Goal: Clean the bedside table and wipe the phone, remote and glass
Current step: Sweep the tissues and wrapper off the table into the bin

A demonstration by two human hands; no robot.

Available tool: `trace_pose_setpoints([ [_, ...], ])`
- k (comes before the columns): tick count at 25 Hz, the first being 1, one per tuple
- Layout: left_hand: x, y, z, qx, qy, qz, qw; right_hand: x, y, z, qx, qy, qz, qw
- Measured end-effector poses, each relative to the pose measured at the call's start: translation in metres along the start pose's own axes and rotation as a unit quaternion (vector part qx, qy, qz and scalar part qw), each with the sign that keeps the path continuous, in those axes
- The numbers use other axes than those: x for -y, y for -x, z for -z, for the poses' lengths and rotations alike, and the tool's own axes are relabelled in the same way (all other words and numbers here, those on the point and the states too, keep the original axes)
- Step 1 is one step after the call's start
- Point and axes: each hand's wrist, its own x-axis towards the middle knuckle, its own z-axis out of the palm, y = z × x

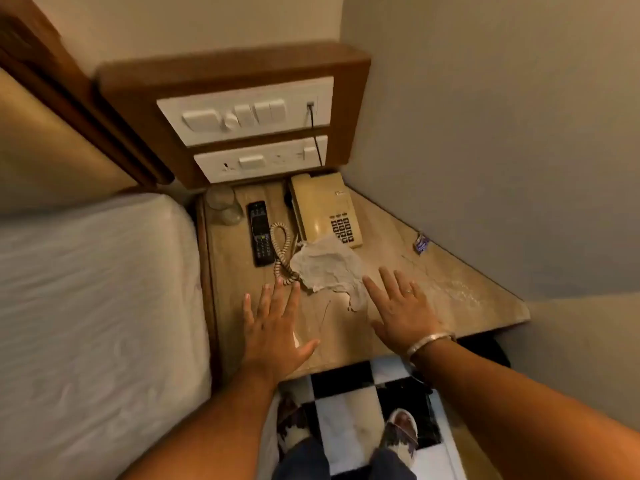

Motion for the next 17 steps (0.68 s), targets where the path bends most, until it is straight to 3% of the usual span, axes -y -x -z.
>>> trace_pose_setpoints([
  [2,0.0,-0.013,-0.037,-0.01,-0.011,0.014,1.0,0.008,-0.052,-0.025,0.003,-0.026,0.019,0.999],
  [5,0.007,-0.031,-0.077,-0.039,-0.054,0.026,0.997,0.027,-0.122,-0.057,-0.066,-0.021,0.052,0.996],
  [9,0.002,-0.042,-0.091,-0.046,-0.059,0.037,0.997,0.02,-0.144,-0.065,-0.037,0.016,0.067,0.997],
  [13,-0.034,-0.037,-0.083,-0.017,-0.039,0.024,0.999,-0.046,-0.077,-0.077,0.008,-0.034,-0.006,0.999],
  [17,-0.113,-0.057,-0.117,0.012,-0.012,-0.078,0.997,-0.147,0.023,-0.143,0.065,-0.06,-0.13,0.988],
])
